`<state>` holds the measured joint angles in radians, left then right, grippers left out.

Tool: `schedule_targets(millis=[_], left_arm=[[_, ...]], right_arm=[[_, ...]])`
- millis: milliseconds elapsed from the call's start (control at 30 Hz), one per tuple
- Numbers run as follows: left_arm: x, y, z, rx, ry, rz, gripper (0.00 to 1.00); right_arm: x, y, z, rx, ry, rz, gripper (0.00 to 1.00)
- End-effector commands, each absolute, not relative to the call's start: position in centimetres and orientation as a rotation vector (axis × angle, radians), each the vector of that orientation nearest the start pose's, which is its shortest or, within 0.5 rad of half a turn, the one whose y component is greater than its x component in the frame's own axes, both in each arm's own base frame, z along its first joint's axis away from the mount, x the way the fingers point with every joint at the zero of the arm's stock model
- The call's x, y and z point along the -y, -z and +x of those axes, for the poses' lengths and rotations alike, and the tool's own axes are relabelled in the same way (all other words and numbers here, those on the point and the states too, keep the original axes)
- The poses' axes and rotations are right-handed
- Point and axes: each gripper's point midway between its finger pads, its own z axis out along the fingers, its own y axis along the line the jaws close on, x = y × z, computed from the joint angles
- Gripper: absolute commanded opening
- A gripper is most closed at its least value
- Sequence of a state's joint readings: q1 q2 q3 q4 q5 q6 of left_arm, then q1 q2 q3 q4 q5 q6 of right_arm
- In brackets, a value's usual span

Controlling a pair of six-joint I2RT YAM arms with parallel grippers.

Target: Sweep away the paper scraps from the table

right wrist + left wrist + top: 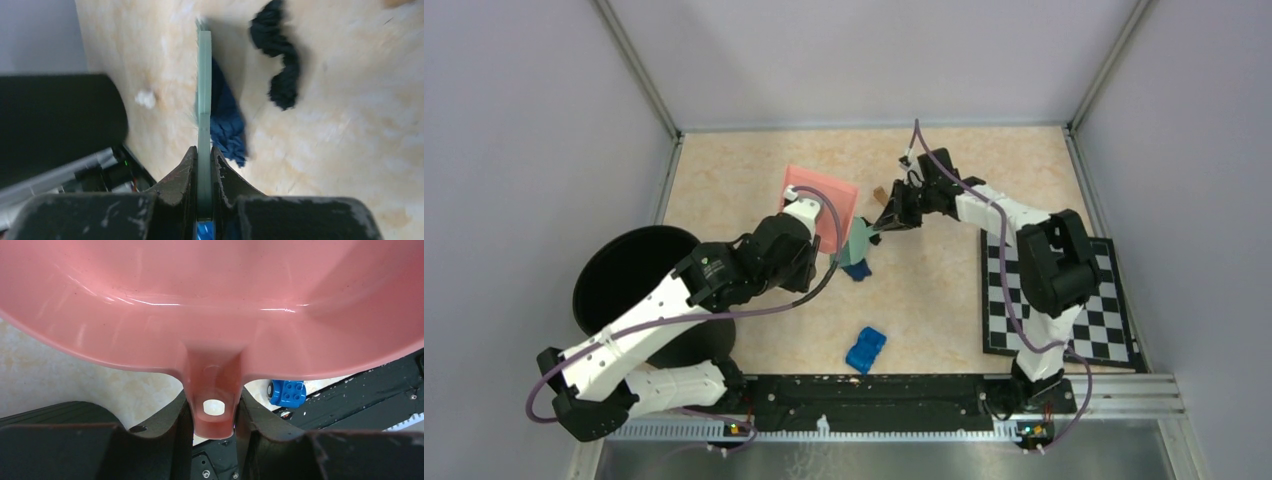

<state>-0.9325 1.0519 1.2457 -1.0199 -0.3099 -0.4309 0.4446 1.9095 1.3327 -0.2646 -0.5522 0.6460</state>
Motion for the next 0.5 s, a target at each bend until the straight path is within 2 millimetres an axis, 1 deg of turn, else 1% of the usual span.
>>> schedule_targets(millis=[0,100,167,233,267,300,333,467], left_arm=[[18.6,-25.1,18.3,-2.269,0.332,0.465,0.0],[18.9,-25.0,18.1,-2.266,0.357,0.471,0.0],[19.0,-25.0,17.9,-2.269,0.375,0.474,0.0],[19.1,-25.0,17.6,-2.276,0.39,0.473,0.0],[19.0,-25.0,17.5,-2.282,0.392,0.474,0.0],[18.9,-25.0,17.4,-2.286,0.391,0.471,0.0],[18.7,-25.0,17.3,-2.29,0.389,0.47,0.0],[18.1,-25.0,16.8,-2.303,0.383,0.459,0.0]], right_arm=[[-29.6,-14.9,32.0,-2.464,-1.171,-0.436,0.0],[-30.3,-18.5,31.4,-2.324,-1.179,-0.547,0.0],[-31.5,-19.5,31.0,-2.277,-1.172,-0.615,0.0],[-33.4,-19.8,30.4,-2.263,-1.175,-0.692,0.0],[-34.8,-19.9,29.9,-2.255,-1.189,-0.737,0.0],[-35.9,-19.6,29.7,-2.258,-1.203,-0.762,0.0],[-37.1,-18.8,29.6,-2.273,-1.226,-0.777,0.0],[-41.2,-16.9,29.8,-2.335,-1.351,-0.777,0.0]])
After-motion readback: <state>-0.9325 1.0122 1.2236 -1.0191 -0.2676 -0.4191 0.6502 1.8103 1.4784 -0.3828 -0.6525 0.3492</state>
